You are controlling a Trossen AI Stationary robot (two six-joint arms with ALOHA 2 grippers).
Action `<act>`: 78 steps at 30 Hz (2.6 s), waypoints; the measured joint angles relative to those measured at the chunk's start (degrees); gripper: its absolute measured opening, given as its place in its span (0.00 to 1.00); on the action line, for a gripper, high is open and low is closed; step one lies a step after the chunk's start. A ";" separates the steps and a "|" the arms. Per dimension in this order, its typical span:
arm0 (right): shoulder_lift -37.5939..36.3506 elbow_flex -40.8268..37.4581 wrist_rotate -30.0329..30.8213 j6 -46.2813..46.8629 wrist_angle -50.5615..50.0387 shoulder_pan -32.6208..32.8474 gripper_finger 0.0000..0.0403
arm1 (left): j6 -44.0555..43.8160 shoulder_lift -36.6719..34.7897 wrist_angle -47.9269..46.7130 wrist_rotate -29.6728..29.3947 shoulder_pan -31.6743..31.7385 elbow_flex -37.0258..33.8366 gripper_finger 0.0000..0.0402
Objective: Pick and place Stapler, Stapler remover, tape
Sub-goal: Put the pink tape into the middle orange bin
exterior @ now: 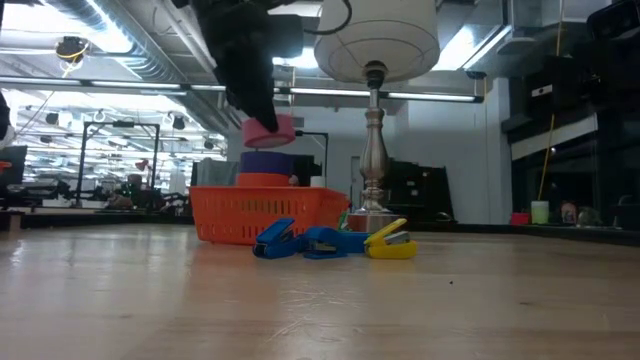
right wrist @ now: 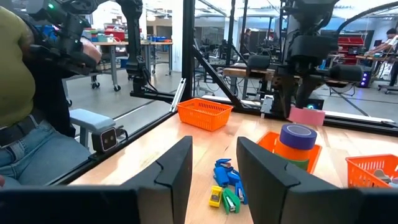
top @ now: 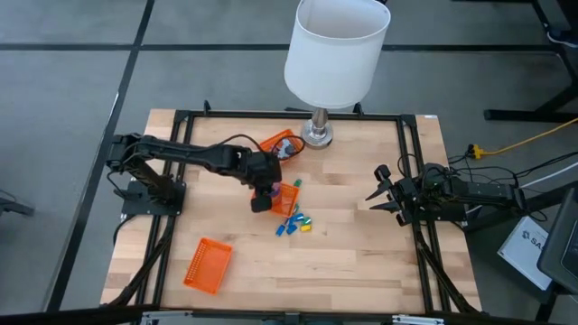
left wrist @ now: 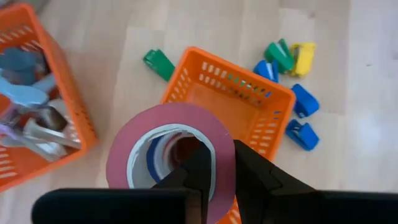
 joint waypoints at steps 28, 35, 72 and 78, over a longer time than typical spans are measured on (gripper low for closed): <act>0.02 0.00 -0.02 0.00 0.02 0.00 0.32 | -4.80 0.42 -0.28 2.60 0.46 0.02 0.16; 0.00 -0.02 0.00 0.00 0.02 0.00 0.32 | -5.81 0.42 -0.28 -0.10 0.46 0.02 0.16; 0.00 -0.01 0.00 0.00 0.02 0.01 0.32 | -6.07 2.43 0.16 1.72 0.27 0.11 0.17; 0.01 -0.02 0.00 0.00 0.01 0.01 0.32 | -6.09 2.43 0.11 1.74 0.27 0.09 0.27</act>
